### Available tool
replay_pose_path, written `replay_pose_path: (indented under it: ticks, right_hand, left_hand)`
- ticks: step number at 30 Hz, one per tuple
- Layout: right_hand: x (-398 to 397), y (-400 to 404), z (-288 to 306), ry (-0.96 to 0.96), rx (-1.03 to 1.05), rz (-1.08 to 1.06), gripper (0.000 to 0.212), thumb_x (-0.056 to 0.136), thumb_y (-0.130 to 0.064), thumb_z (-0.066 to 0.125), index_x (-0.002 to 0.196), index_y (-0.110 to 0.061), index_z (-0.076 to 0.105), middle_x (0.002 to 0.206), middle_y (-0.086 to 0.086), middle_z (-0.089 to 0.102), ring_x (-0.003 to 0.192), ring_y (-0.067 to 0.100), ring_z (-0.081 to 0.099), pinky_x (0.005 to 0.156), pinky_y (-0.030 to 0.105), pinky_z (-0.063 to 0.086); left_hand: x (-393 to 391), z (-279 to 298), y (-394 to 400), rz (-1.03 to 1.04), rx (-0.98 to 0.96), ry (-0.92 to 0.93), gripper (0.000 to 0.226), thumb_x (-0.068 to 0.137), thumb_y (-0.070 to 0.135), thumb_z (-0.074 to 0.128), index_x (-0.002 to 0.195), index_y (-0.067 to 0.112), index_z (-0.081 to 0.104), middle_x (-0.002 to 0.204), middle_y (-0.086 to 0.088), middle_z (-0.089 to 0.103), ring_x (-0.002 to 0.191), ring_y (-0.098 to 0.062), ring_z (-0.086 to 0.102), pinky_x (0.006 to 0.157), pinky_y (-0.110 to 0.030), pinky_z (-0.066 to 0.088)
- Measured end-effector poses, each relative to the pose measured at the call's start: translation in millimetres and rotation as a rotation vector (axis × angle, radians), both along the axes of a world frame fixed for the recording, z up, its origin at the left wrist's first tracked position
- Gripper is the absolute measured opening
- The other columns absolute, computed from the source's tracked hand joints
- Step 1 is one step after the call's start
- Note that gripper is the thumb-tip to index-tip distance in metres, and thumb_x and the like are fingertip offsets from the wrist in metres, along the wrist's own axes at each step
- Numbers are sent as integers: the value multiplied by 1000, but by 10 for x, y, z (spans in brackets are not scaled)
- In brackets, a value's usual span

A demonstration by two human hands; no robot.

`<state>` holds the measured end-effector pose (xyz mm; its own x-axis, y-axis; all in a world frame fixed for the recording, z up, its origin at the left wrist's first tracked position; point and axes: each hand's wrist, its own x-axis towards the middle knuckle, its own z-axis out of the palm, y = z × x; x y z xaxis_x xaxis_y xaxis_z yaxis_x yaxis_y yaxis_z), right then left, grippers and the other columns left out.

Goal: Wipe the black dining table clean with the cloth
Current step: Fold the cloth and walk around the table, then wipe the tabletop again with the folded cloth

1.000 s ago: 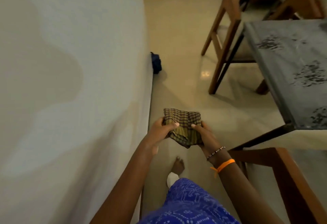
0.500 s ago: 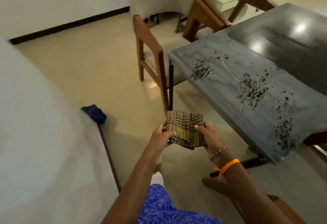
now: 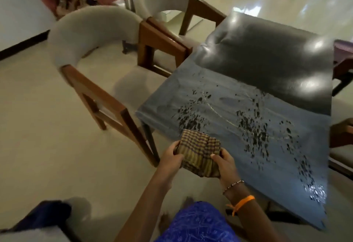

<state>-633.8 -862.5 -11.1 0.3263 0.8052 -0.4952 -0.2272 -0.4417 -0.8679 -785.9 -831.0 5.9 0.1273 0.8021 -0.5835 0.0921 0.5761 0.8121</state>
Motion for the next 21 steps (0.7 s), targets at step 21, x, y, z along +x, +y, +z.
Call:
replay_pose_path:
  ticks: [21]
  right_hand:
    - [695,3053,-29,-65,43,-55,23,90,3,47,108,-7,59,107,11,63,98,20,58,86,32,49]
  left_hand:
    - [809,10,3053,11,208,93,46,88,-6,44,116,30,53,99,17,57,90,0,57,56,-10,49]
